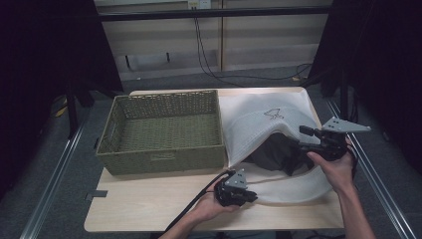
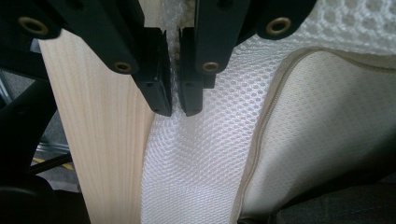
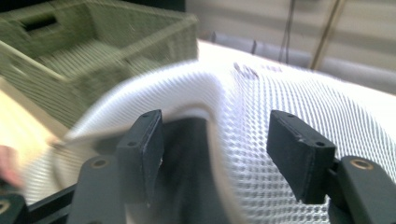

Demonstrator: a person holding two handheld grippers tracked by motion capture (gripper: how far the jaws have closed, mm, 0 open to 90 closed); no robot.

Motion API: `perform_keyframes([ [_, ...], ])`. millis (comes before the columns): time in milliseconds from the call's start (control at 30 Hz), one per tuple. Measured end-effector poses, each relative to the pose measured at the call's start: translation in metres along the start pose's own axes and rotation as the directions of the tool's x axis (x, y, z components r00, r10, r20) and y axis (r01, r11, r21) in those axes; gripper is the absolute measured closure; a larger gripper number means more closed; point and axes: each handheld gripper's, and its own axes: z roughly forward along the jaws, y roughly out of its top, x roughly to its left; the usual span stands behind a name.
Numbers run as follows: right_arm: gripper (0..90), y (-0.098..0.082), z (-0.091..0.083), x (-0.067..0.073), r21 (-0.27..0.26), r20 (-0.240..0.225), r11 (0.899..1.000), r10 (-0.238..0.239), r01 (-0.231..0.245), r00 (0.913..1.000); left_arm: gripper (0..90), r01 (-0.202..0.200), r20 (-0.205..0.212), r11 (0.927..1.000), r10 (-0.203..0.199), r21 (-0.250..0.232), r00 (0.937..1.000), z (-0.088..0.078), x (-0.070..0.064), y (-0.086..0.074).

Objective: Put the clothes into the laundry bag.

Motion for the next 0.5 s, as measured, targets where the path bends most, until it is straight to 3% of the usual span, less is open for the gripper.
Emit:
perform_keyframes([
  [100,46.2,-0.006,0.020,-0.004,0.073,0.027,0.997,-0.012,0.010,0.9996,85.1,0.013,-0.003,0.9999,-0.013,-0.003,0.9999,-0.001,0.001,0.000],
  [167,64.6,-0.010,0.029,-0.004,0.113,0.040,0.993,-0.034,0.029,0.9986,85.6,0.017,-0.003,0.9998,-0.017,-0.005,0.9998,-0.001,0.001,0.000],
  [200,77.2,-0.012,0.031,-0.003,0.120,0.035,0.992,-0.039,0.034,0.9986,85.7,0.018,-0.005,0.9998,-0.018,-0.006,0.9998,-0.001,0.001,0.000],
  [233,83.9,-0.013,0.032,-0.003,0.112,0.029,0.993,-0.034,0.031,0.9990,85.8,0.016,-0.004,0.9998,-0.016,-0.007,0.9999,-0.001,0.001,0.000],
  [333,87.7,-0.017,0.028,-0.001,0.110,-0.021,0.994,-0.017,0.019,0.9996,85.9,0.014,-0.012,0.9999,-0.014,-0.005,0.9998,-0.003,0.003,0.000],
  [367,87.9,-0.019,0.027,0.001,0.119,-0.054,0.993,-0.019,0.025,0.9984,86.0,0.031,-0.009,0.9993,-0.031,-0.023,0.9995,-0.002,0.003,-0.001],
  [433,88.0,-0.023,0.025,0.007,0.140,-0.130,0.990,-0.010,0.028,0.9914,86.4,0.038,-0.007,0.9987,-0.038,-0.035,0.9992,-0.003,0.004,0.000],
  [500,88.0,-0.029,0.028,0.015,0.200,-0.189,0.978,-0.028,0.067,0.9816,87.0,0.043,-0.007,0.9982,-0.043,-0.043,0.9990,-0.004,0.005,0.000],
])
